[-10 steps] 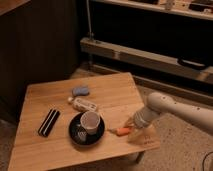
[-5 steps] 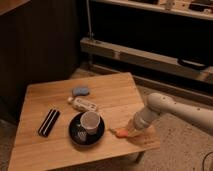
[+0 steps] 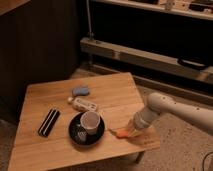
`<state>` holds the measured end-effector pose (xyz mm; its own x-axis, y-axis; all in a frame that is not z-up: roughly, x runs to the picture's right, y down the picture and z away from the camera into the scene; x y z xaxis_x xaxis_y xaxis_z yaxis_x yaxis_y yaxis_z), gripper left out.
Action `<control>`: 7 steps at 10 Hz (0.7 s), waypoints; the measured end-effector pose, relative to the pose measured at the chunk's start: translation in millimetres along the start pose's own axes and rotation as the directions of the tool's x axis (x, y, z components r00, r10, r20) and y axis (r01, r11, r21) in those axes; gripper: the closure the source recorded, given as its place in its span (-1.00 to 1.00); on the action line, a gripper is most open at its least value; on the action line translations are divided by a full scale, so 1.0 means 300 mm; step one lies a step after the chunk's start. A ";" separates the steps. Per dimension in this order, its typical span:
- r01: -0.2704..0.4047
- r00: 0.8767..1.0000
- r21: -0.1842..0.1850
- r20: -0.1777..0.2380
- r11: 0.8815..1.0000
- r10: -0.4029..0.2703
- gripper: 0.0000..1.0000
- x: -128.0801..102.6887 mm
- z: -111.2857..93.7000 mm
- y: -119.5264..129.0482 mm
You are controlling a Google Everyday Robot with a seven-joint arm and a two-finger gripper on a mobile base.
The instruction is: Drag the pepper across the table
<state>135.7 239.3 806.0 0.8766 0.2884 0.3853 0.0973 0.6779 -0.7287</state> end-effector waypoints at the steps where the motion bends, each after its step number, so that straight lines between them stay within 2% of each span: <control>1: -0.001 1.000 -0.001 -0.002 1.000 0.001 0.22 -0.001 0.001 -0.002; 7: 0.030 0.999 0.030 -0.029 0.999 -0.029 0.22 -0.058 -0.054 -0.103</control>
<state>125.1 202.5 812.8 0.8868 0.2484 0.3897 0.1096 0.7061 -0.6996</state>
